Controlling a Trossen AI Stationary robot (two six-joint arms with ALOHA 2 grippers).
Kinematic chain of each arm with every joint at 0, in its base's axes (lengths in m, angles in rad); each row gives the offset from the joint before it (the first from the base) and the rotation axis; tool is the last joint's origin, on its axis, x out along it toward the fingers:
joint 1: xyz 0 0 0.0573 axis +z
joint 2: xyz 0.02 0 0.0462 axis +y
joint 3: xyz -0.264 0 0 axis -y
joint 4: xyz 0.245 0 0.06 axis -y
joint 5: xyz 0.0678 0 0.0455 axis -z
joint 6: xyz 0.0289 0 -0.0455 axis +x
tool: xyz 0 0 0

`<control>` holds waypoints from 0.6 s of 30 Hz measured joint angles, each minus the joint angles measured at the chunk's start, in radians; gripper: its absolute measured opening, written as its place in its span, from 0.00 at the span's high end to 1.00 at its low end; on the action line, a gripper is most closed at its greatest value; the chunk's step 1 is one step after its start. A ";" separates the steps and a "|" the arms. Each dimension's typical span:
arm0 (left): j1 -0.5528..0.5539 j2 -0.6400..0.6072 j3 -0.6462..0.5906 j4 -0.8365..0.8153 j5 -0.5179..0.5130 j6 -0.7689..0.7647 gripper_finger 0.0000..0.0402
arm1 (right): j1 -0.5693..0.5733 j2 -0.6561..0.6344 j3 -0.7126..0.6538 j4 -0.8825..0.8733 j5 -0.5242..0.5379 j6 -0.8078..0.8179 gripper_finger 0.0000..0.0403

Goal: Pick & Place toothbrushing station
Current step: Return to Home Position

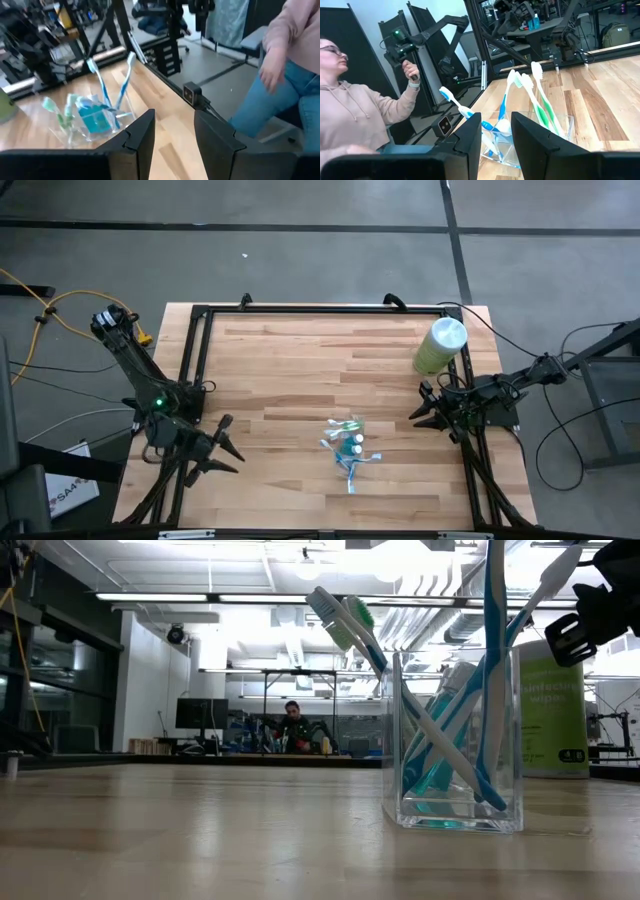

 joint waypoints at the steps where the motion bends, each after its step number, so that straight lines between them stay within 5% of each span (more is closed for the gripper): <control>1: -0.001 -0.026 -0.011 0.000 0.000 0.012 0.67 | 0.000 0.000 0.000 0.000 0.000 0.000 0.76; 18: -0.095 -0.572 -0.426 0.165 0.000 0.129 0.67 | 0.000 0.000 0.000 0.001 0.000 0.000 0.76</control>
